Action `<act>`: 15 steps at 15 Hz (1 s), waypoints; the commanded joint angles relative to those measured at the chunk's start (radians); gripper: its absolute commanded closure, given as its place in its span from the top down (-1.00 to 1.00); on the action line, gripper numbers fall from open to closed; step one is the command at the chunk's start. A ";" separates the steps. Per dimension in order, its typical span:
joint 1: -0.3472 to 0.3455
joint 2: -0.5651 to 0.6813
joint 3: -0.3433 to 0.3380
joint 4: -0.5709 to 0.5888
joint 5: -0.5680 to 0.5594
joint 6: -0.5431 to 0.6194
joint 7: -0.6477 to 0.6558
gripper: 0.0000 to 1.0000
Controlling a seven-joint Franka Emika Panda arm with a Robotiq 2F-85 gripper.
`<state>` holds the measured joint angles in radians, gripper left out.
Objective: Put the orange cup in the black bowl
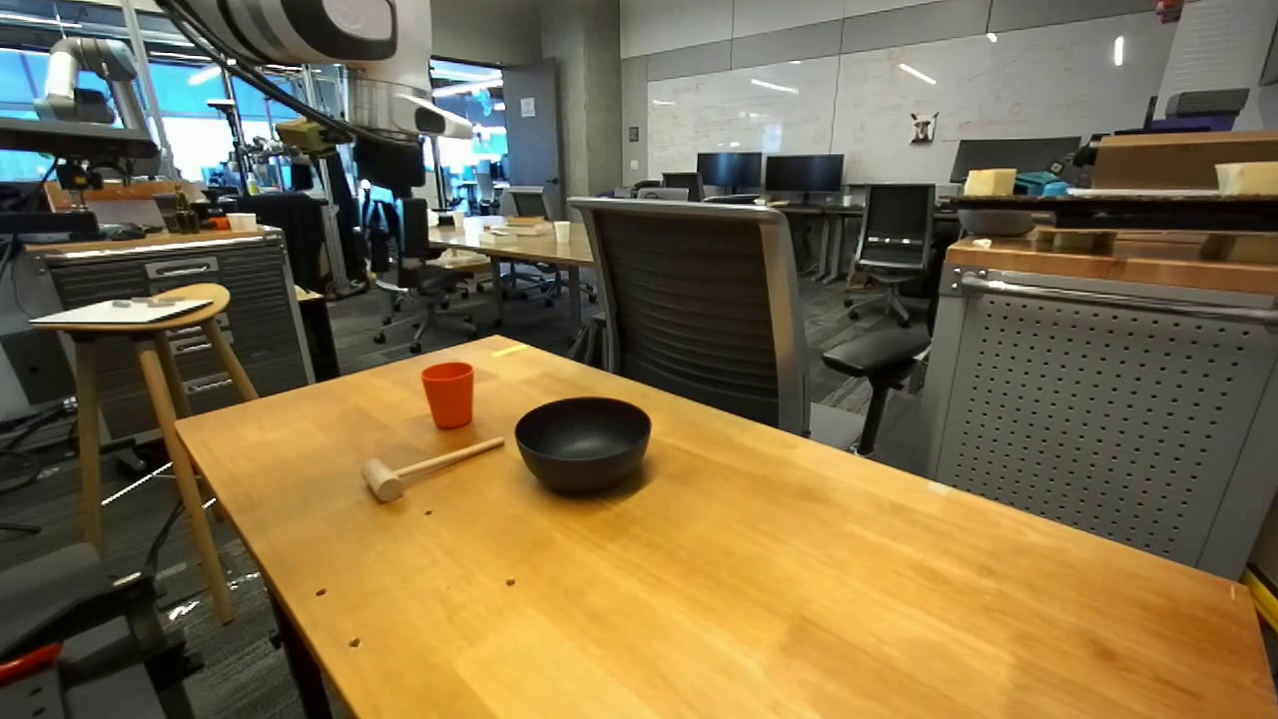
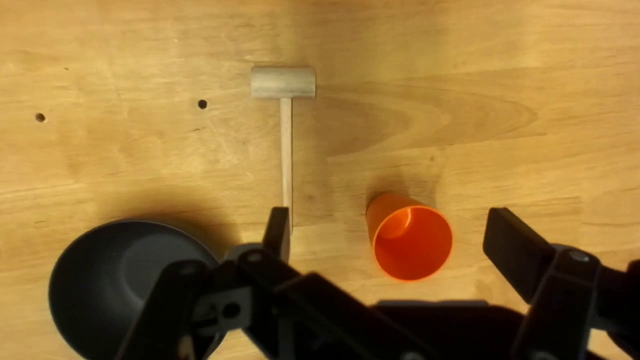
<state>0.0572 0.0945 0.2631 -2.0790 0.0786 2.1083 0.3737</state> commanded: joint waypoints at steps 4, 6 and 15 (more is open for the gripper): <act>0.131 0.425 -0.105 0.400 -0.075 -0.053 0.045 1.00; 0.158 0.527 -0.133 0.496 -0.066 -0.066 0.039 1.00; 0.140 0.713 -0.178 0.720 0.033 -0.200 0.032 0.39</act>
<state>0.2060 0.7687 0.0938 -1.4353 0.0621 1.9711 0.3966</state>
